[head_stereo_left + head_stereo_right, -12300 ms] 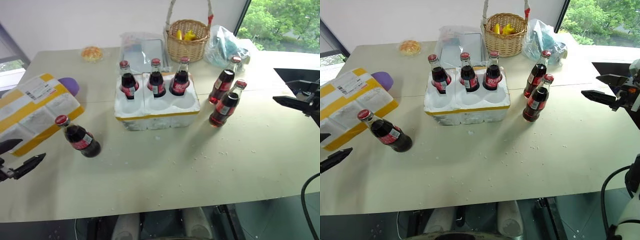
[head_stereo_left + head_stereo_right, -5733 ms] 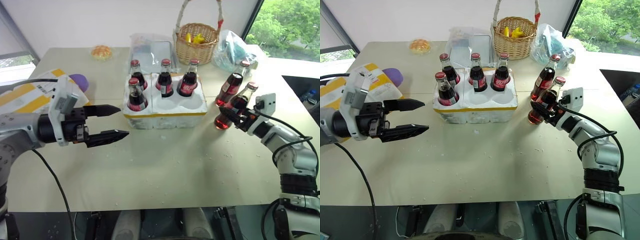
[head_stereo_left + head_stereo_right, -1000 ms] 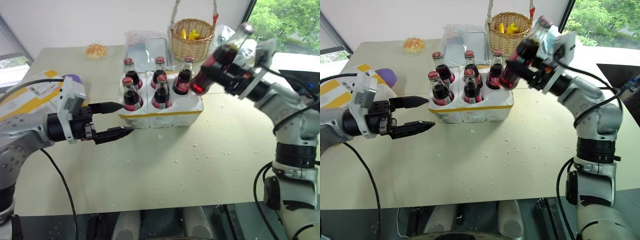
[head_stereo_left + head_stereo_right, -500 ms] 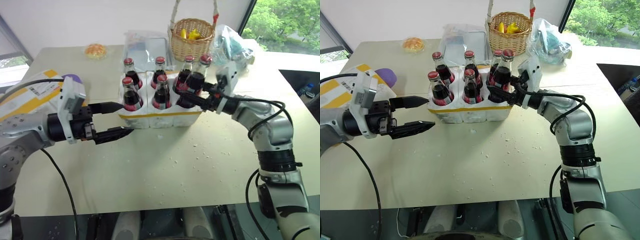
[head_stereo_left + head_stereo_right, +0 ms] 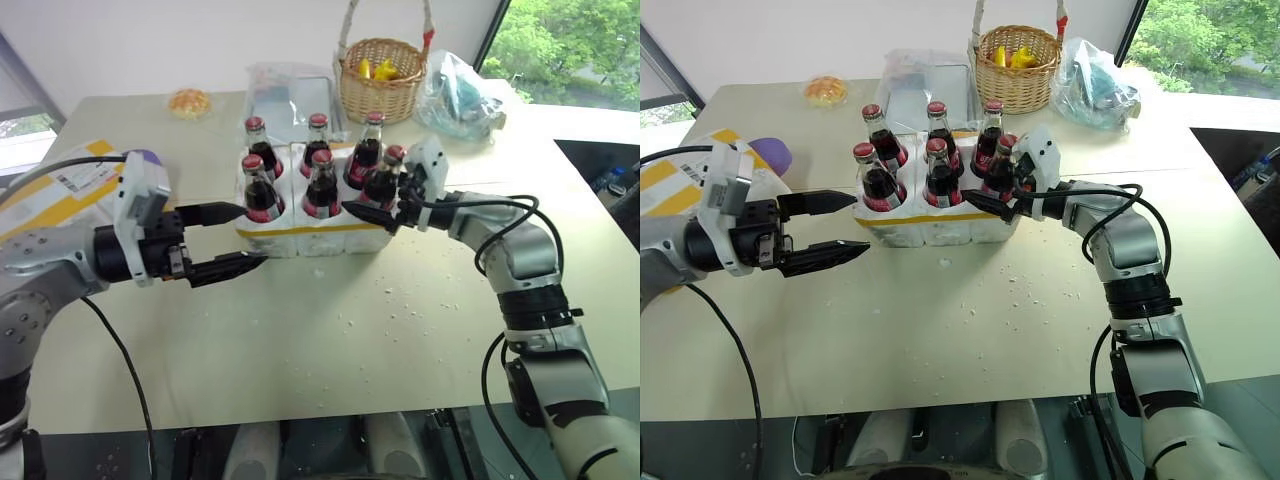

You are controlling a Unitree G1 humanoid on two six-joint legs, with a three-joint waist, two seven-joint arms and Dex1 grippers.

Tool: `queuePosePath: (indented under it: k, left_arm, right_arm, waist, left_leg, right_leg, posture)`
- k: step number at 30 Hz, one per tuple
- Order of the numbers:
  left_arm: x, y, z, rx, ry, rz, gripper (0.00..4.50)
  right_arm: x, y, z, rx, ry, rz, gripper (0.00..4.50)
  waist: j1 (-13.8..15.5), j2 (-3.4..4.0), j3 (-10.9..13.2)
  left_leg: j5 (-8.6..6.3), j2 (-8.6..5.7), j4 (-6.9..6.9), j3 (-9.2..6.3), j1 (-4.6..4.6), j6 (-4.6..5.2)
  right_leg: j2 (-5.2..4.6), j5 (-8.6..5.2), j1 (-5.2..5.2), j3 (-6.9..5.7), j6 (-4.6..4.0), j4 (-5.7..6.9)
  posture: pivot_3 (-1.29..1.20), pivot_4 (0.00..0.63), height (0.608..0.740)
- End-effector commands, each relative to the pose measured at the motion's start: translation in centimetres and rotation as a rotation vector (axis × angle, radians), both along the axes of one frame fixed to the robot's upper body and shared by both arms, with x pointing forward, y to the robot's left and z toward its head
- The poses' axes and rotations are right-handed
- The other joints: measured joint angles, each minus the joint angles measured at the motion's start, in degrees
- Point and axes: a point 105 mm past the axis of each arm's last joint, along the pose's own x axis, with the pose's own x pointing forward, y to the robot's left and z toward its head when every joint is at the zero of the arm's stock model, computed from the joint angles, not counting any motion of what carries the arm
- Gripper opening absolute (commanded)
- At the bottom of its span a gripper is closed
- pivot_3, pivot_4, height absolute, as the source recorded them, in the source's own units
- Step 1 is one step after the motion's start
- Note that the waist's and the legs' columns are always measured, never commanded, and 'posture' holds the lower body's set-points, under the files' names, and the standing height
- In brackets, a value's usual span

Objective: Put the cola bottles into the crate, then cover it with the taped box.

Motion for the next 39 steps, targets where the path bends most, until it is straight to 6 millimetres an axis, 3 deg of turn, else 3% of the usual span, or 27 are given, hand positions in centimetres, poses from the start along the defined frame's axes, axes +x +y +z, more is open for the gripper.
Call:
queuePosePath:
  k: [1, 4, 9, 13, 16, 20, 24, 27, 34, 39]
  left_arm:
    - [-0.3, 1.0, 0.9, 0.022, -0.067, 0.061, 4.50]
    - [0.2, 3.0, 0.6, 0.053, -0.096, 0.200, 4.50]
    - [1.3, 9.7, -0.2, 0.198, -0.197, 0.613, 4.50]
    - [0.1, 14.9, -1.6, 0.348, -0.216, 0.861, 4.50]
    - [-1.7, 19.8, -3.0, 0.636, -0.275, 1.048, 4.50]
    - [-4.2, 24.1, -4.1, 0.891, -0.324, 1.215, 4.50]
    - [-5.9, 26.4, -6.5, 1.052, -0.292, 1.256, 4.50]
    - [-6.0, 28.6, -7.5, 1.123, -0.283, 1.293, 4.50]
    - [-3.3, 31.9, -7.8, 1.185, -0.351, 1.327, 4.50]
    - [-1.1, 33.1, -8.7, 1.246, -0.365, 1.293, 4.50]
  right_arm:
    - [-0.3, 0.0, 1.5, 0.014, -0.048, 0.022, 4.45]
    - [-1.1, -1.4, 2.7, 0.008, -0.072, 0.031, 4.45]
    - [-2.7, -6.1, 5.2, -0.052, -0.113, 0.000, 4.45]
    - [-4.6, -8.7, 6.8, -0.088, -0.122, 0.010, 4.45]
    - [-6.9, -10.1, 7.8, -0.126, -0.123, 0.069, 4.45]
    - [-8.2, -11.2, 9.0, -0.116, -0.109, 0.086, 4.45]
    - [-9.9, -10.9, 9.7, -0.086, -0.076, 0.164, 4.45]
    - [-10.1, -10.6, 9.7, -0.084, -0.094, 0.177, 4.45]
    - [-12.0, -9.4, 11.4, -0.053, -0.130, 0.264, 4.45]
    - [-13.3, -8.5, 13.0, -0.015, -0.172, 0.292, 4.45]
  waist:
    - [-0.06, 0.00, 0.00]
    - [0.08, 0.01, 0.01]
    - [0.63, 0.01, 0.01]
    - [0.42, -0.01, 0.00]
    - [0.08, 0.00, 0.00]
    - [0.07, -0.02, -0.01]
    - [0.24, -0.07, -0.04]
    - [0.42, -0.07, -0.05]
    - [1.21, -0.14, -0.10]
    - [1.69, -0.13, -0.12]
  left_leg:
    - [0.00, 0.00, 0.00, 0.00, 0.00, 0.00]
    - [0.00, 0.00, -0.01, -0.01, 0.00, 0.00]
    - [0.00, 0.00, -0.02, 0.01, -0.07, 0.00]
    - [-0.01, 0.00, -0.04, 0.03, -0.05, -0.01]
    - [-0.02, 0.03, -0.09, 0.07, -0.01, -0.01]
    - [-0.03, 0.07, -0.14, 0.13, -0.01, -0.02]
    - [-0.05, 0.23, -0.11, 0.23, -0.02, -0.05]
    - [-0.07, 0.29, -0.13, 0.25, -0.06, -0.07]
    - [-0.07, 0.36, -0.11, 0.32, -0.36, -0.08]
    - [-0.07, 0.37, -0.17, 0.42, -0.38, -0.09]
  right_leg:
    - [0.00, 0.00, 0.00, 0.00, 0.00, 0.00]
    - [0.00, 0.00, 0.00, -0.01, 0.00, 0.00]
    - [-0.01, -0.04, 0.00, 0.00, -0.08, -0.15]
    - [-0.02, -0.12, 0.01, -0.01, -0.22, -0.21]
    - [-0.03, -0.13, 0.02, 0.00, -0.25, -0.23]
    - [-0.04, -0.12, -0.02, 0.00, -0.29, -0.32]
    - [-0.06, -0.03, -0.02, -0.02, -0.42, -0.46]
    - [-0.06, -0.02, -0.09, -0.02, -0.43, -0.47]
    - [-0.03, 0.05, -0.43, -0.04, -0.49, -0.42]
    - [-0.02, 0.07, -0.53, -0.02, -0.49, -0.36]
  posture:
    - [0.00, 0.150, 0.737]
    - [0.00, 0.150, 0.737]
    - [0.00, 0.150, 0.737]
    - [0.00, 0.150, 0.737]
    - [0.00, 0.150, 0.737]
    - [0.00, 0.150, 0.737]
    - [0.00, 0.150, 0.737]
    - [0.00, 0.150, 0.737]
    - [0.00, 0.150, 0.737]
    - [0.00, 0.150, 0.737]
